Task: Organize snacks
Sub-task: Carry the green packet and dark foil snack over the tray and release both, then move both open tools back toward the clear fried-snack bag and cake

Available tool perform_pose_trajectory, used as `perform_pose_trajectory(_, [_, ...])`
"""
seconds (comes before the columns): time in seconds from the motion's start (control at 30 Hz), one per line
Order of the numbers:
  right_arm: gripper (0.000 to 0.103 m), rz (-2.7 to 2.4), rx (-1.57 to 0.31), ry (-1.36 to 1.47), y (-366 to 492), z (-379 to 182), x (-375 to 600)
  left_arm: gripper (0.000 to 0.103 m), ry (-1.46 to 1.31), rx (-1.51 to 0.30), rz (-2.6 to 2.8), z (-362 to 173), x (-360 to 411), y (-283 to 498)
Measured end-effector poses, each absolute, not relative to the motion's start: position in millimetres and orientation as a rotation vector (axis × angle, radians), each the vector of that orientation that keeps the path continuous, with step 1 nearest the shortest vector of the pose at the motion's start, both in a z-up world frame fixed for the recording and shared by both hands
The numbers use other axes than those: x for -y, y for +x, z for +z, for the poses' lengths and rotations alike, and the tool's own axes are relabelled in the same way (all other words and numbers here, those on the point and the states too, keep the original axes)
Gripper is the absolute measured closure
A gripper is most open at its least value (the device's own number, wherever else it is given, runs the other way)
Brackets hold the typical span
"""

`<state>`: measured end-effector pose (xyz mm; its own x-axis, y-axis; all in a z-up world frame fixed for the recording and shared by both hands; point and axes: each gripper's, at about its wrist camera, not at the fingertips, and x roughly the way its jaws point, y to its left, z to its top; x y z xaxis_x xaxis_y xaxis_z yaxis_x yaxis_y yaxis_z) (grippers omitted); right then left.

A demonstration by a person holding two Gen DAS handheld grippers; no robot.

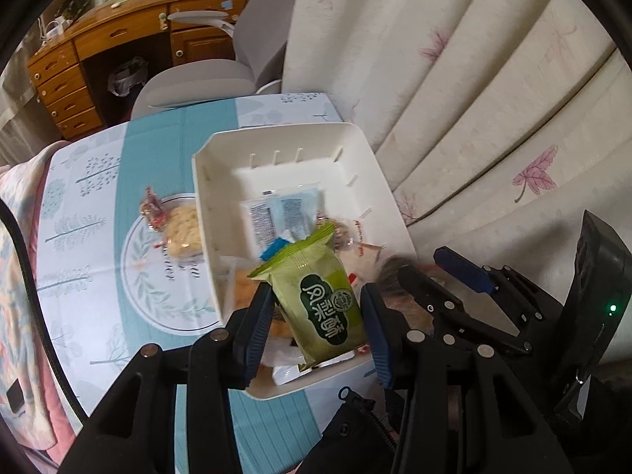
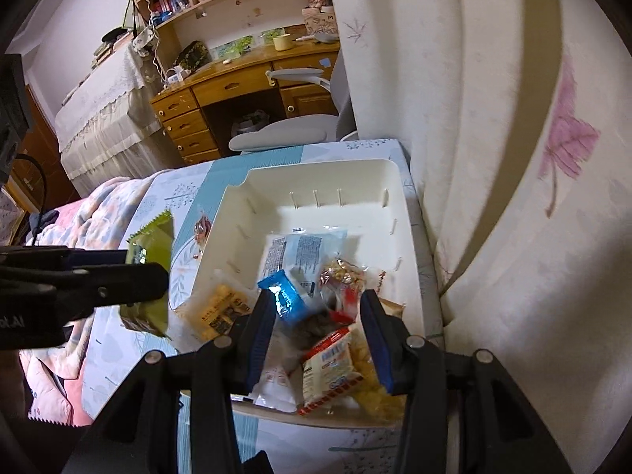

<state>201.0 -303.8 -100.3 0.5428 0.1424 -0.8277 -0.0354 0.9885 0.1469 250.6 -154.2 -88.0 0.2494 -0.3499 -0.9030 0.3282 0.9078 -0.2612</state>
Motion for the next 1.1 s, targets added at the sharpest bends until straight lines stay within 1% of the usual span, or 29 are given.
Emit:
perform_pose_trajectory(0.03, [0.057, 0.112, -0.992, 0.117, 201, -101, 305, 0.058, -0.019, -1.233, -0.458, -89, 157, 251])
perform_pose_trajectory(0.07, [0.057, 0.118, -0.996, 0.115, 201, -102, 306, 0.047, -0.019, -1.231, -0.454, -89, 158, 251])
perform_pose_trajectory(0.1, [0.057, 0.122, -1.002, 0.113, 201, -103, 307, 0.03, -0.022, -1.225, -0.447, -89, 160, 251])
perform_pose_trajectory(0.13, [0.056, 0.124, -1.007, 0.112, 201, -104, 308, 0.025, -0.025, -1.215, -0.438, -88, 160, 251])
perform_pose_trajectory(0.23, [0.051, 0.128, -1.025, 0.115, 201, -107, 307, 0.024, -0.024, -1.203, -0.424, -87, 158, 251])
perform_pose_trajectory(0.27, [0.05, 0.13, -1.026, 0.117, 200, -108, 307, 0.024, -0.024, -1.203, -0.415, -87, 156, 251])
perform_pose_trajectory(0.77, [0.05, 0.162, -1.082, 0.176, 201, -119, 274, 0.024, -0.06, -1.222, -0.278, -94, 87, 234])
perform_pose_trajectory(1.1, [0.05, 0.116, -1.098, 0.243, 198, -122, 218, 0.024, -0.042, -1.255, -0.278, -100, 18, 226])
